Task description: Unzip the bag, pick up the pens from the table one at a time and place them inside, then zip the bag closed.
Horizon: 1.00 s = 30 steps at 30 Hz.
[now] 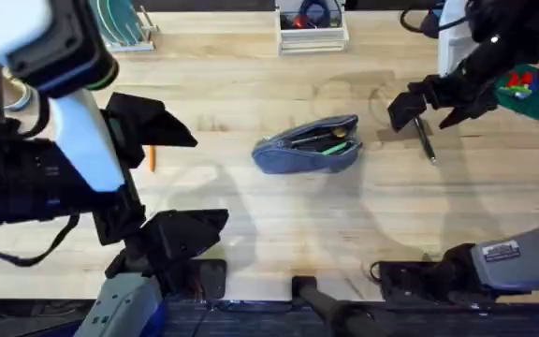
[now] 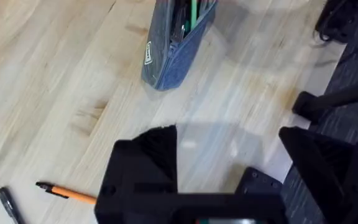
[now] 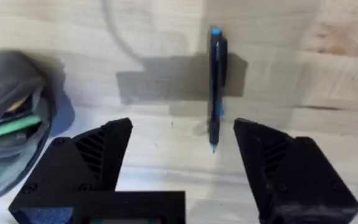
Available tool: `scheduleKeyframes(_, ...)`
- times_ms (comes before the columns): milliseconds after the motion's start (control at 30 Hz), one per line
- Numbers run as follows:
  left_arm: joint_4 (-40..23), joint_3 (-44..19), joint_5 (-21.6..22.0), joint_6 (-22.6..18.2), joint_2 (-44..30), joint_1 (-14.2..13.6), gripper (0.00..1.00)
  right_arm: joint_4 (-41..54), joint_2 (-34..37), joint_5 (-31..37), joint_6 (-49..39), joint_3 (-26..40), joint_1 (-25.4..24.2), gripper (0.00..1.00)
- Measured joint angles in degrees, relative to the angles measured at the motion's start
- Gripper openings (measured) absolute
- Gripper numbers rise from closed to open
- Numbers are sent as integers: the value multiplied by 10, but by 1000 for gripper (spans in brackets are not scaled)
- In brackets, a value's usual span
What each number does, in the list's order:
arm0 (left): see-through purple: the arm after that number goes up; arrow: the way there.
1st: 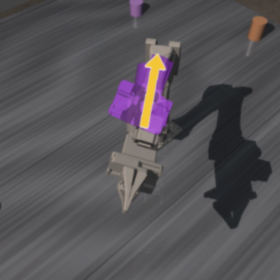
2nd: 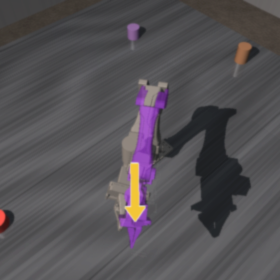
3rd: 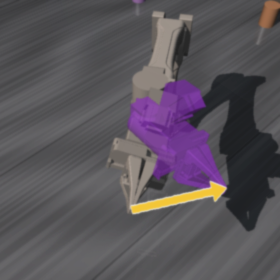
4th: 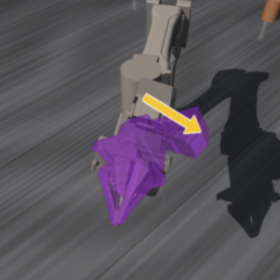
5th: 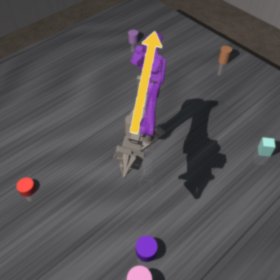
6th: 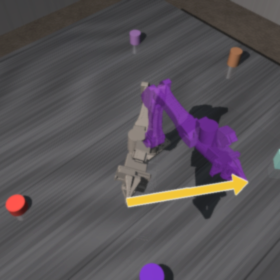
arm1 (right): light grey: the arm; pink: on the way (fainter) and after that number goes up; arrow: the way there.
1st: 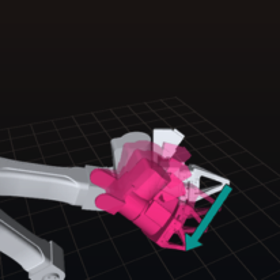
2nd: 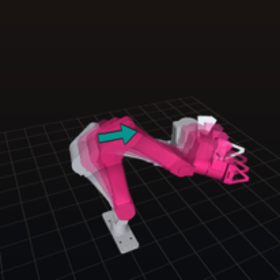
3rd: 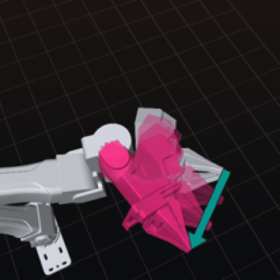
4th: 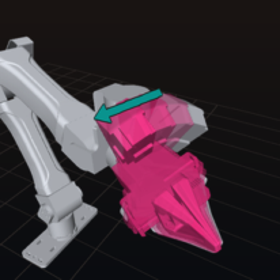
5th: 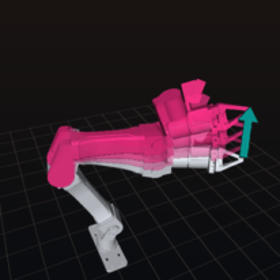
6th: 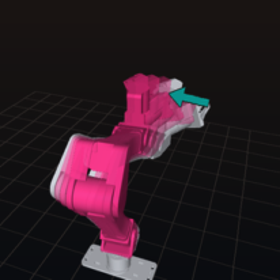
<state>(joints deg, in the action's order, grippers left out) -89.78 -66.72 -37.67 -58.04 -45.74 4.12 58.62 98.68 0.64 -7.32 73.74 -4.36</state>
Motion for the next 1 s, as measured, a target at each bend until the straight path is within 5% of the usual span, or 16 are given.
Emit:
scheduleKeyframes(833,0,0,0,0,0,0,995,-62,78,9,-4,-5,-10,974)
scheduleKeyframes(933,0,0,0,0,0,0,995,-65,77,14,-6,-9,-11,713)
scheduleKeyframes(1000,0,0,0,0,0,0,995,-67,74,14,-6,-12,-11,437)
